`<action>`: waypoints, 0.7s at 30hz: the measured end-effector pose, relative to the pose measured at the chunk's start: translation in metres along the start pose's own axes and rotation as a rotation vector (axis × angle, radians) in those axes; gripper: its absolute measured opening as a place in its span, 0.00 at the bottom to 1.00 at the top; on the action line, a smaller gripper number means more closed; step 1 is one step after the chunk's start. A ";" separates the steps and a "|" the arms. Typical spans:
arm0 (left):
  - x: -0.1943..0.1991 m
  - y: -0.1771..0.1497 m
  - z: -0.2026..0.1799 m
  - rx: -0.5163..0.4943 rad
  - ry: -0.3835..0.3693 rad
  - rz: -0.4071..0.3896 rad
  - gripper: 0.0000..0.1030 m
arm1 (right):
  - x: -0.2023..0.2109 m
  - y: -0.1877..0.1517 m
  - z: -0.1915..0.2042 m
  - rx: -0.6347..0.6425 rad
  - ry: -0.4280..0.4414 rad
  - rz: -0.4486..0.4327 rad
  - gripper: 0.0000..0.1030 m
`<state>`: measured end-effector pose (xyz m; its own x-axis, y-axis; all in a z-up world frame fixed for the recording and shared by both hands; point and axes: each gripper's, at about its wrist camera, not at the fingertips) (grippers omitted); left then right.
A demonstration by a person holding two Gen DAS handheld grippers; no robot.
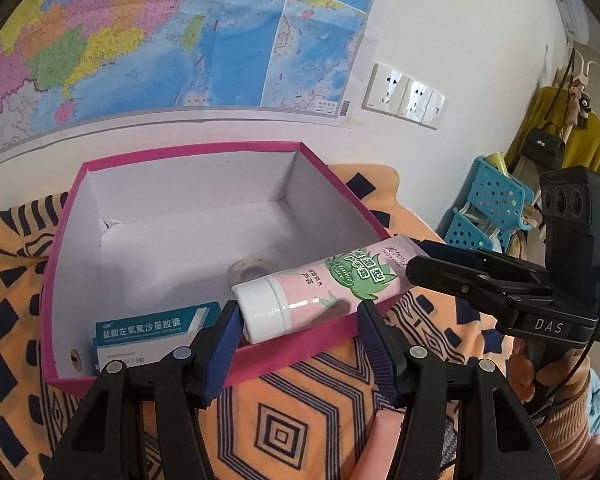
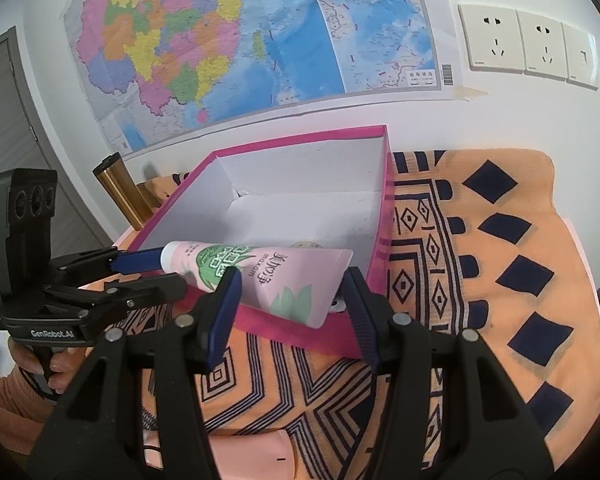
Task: Organize rigid objects
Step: 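Lower the green-label tube into the pink box with both tools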
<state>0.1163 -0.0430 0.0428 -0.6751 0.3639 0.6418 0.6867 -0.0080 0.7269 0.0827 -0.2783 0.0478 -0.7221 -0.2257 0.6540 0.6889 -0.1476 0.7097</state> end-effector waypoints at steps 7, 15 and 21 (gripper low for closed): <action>-0.008 0.003 0.004 0.017 -0.003 0.013 0.57 | -0.007 0.003 -0.003 0.002 -0.008 0.009 0.54; -0.012 0.004 0.004 0.020 0.003 0.019 0.57 | -0.013 0.005 -0.007 -0.005 -0.014 0.020 0.54; -0.015 0.006 0.003 0.016 0.010 0.018 0.57 | -0.015 0.005 -0.010 -0.010 -0.022 0.022 0.54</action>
Point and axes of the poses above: each gripper's, at about its wrist camera, not at the fingertips, and x roughly against the way its jaws point, z to its left, y to its top
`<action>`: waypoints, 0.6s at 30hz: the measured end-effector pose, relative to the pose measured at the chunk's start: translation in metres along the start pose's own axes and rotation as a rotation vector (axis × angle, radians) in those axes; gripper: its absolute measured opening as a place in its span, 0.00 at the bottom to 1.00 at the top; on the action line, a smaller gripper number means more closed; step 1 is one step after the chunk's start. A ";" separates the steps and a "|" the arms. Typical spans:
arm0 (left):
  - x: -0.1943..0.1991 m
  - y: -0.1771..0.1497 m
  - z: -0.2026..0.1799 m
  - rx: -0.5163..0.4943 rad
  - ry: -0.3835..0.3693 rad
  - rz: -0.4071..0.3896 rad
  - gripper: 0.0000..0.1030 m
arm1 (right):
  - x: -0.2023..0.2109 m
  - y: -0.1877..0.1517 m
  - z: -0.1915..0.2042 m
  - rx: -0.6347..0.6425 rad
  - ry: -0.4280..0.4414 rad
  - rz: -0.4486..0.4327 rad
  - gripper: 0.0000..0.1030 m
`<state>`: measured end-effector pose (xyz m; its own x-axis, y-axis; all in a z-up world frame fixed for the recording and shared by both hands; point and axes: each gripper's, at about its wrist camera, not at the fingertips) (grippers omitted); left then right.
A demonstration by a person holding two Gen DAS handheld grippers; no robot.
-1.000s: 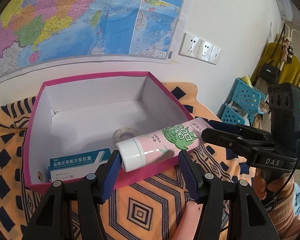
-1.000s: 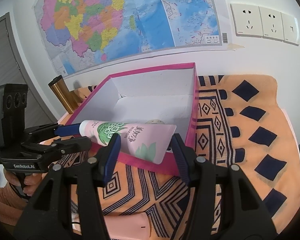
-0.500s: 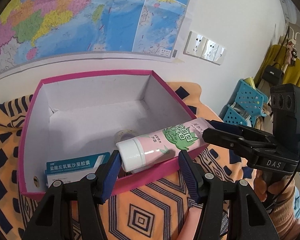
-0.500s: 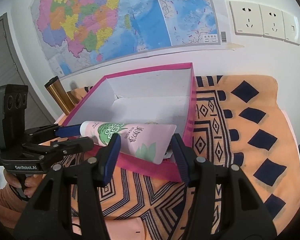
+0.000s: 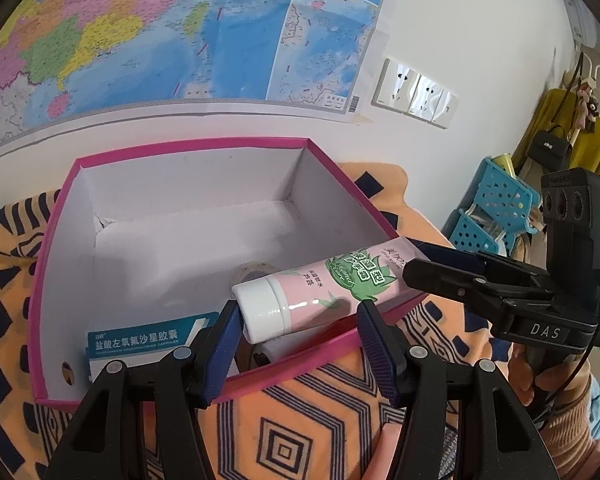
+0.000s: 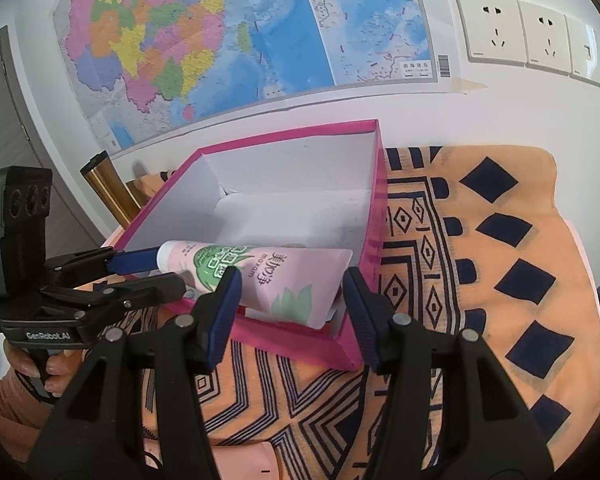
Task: Organize rigid objects
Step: 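Lower the green-label tube into the pink box with both tools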
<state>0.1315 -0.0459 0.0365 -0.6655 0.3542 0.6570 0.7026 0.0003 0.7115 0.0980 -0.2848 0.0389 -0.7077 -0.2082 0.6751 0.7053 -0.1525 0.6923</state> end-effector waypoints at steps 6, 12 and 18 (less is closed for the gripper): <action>-0.003 0.001 0.000 0.002 0.003 0.003 0.57 | -0.001 0.001 -0.001 -0.002 -0.009 0.003 0.54; -0.006 0.005 0.000 0.001 0.008 0.007 0.57 | -0.004 0.003 -0.002 0.003 -0.019 0.007 0.54; -0.011 0.006 0.001 0.004 0.015 0.014 0.57 | -0.006 0.004 -0.002 0.008 -0.033 0.009 0.54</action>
Point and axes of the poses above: each gripper's, at about its wrist camera, not at the fingertips, and x roughly against the way its jaws point, z to its left, y to its top
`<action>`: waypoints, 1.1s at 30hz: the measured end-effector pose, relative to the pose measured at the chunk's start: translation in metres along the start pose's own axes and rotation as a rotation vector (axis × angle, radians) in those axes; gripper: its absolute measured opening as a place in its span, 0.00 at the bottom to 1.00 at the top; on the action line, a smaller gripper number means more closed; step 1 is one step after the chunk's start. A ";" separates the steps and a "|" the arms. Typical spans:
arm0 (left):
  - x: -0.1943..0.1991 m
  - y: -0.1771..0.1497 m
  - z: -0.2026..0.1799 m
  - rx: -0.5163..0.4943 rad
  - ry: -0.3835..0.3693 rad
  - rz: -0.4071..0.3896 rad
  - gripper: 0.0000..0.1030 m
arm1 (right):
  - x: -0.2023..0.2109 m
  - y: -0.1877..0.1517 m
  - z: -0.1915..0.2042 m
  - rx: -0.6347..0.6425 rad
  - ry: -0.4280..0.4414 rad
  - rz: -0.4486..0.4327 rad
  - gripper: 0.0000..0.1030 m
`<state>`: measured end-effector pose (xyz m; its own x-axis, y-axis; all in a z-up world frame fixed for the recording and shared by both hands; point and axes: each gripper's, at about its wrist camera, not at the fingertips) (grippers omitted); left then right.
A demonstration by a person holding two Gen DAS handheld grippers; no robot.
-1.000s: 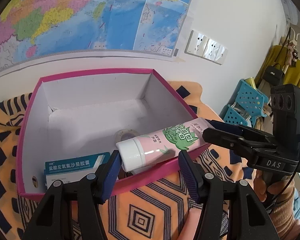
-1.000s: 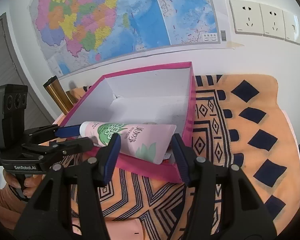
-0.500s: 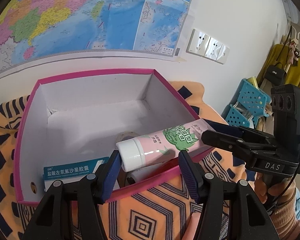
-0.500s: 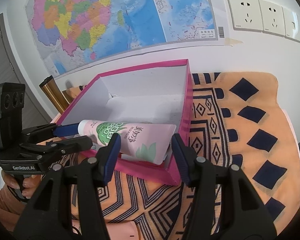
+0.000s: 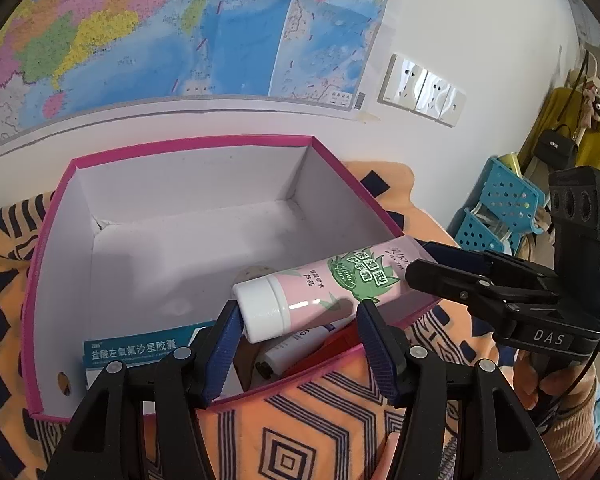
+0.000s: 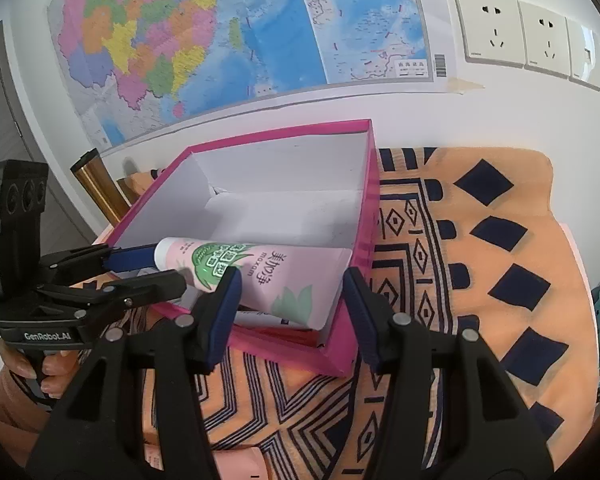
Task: Organize rigid objects
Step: 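Lower the green-label tube into the pink box with both tools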
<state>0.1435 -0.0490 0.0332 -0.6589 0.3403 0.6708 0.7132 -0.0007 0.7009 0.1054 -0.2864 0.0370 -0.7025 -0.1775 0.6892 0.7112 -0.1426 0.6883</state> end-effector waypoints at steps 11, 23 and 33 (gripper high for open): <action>-0.004 0.001 0.002 0.008 0.004 0.006 0.57 | -0.003 0.003 0.001 0.020 -0.021 0.002 0.54; -0.008 0.001 0.004 0.013 0.011 0.012 0.57 | -0.004 0.005 0.008 0.053 -0.052 0.004 0.54; -0.013 0.001 0.009 0.022 0.019 0.023 0.57 | -0.009 0.006 0.015 0.093 -0.083 0.010 0.54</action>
Point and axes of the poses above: each gripper's, at about its wrist camera, not at the fingertips, and x roughly against the way its jaws point, z to its left, y to its top
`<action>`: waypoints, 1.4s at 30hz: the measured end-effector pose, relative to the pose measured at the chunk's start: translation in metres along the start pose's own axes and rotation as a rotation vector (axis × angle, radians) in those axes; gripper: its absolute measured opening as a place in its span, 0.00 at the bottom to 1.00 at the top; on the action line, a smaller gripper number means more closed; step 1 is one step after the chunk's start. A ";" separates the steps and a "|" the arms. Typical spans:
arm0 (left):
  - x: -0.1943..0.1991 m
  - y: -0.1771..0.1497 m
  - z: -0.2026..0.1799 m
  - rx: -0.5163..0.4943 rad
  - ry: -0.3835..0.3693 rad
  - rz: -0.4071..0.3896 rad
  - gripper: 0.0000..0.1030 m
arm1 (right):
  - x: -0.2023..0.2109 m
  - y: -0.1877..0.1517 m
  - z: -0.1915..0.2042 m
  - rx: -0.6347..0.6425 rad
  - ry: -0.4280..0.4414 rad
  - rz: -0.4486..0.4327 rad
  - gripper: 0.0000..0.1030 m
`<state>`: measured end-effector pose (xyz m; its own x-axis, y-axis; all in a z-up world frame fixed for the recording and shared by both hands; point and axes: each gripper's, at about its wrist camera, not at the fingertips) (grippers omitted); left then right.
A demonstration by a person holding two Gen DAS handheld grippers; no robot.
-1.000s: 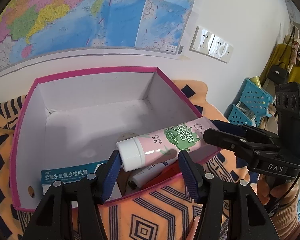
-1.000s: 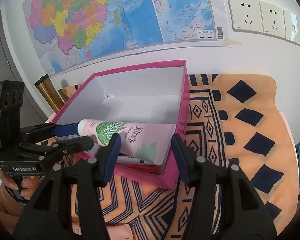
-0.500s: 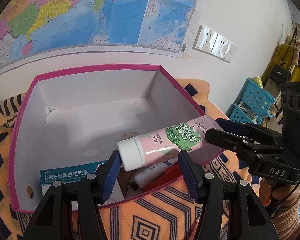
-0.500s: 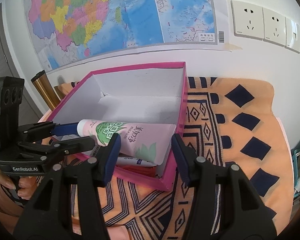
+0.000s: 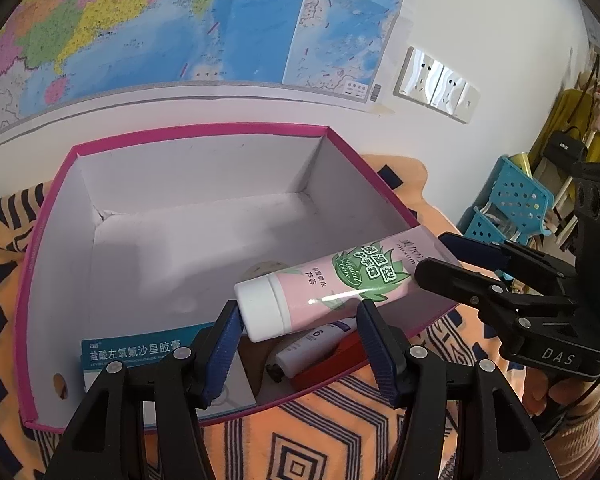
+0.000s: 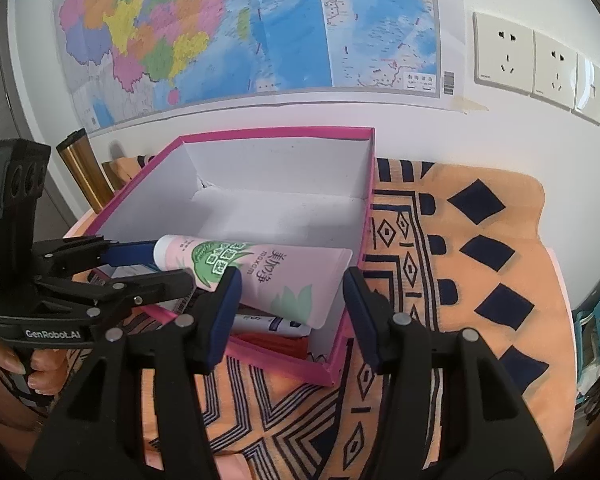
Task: Organize rigid objects
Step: 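Lower the green-label tube into the pink box with both tools, then open both tools to release the tube inside the pink box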
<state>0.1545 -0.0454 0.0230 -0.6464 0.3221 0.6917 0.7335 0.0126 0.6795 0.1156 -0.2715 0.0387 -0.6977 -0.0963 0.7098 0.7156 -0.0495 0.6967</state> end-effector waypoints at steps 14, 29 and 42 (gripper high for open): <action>-0.008 0.002 0.006 0.006 0.016 0.019 0.57 | -0.006 0.003 0.007 0.039 -0.034 0.014 0.54; -0.019 0.001 0.017 0.035 0.005 0.056 0.57 | -0.017 0.004 0.013 0.054 -0.052 0.040 0.55; -0.018 0.001 0.019 0.039 0.001 0.056 0.60 | -0.018 0.001 0.012 0.047 -0.048 0.036 0.56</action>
<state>0.1712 -0.0333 0.0064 -0.6045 0.3222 0.7285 0.7761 0.0318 0.6299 0.1288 -0.2580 0.0282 -0.6732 -0.0494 0.7378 0.7387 -0.0005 0.6740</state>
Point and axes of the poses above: each gripper's, at about its wrist camera, not at the fingertips, and x roughly against the way its jaws point, z to its left, y to its top
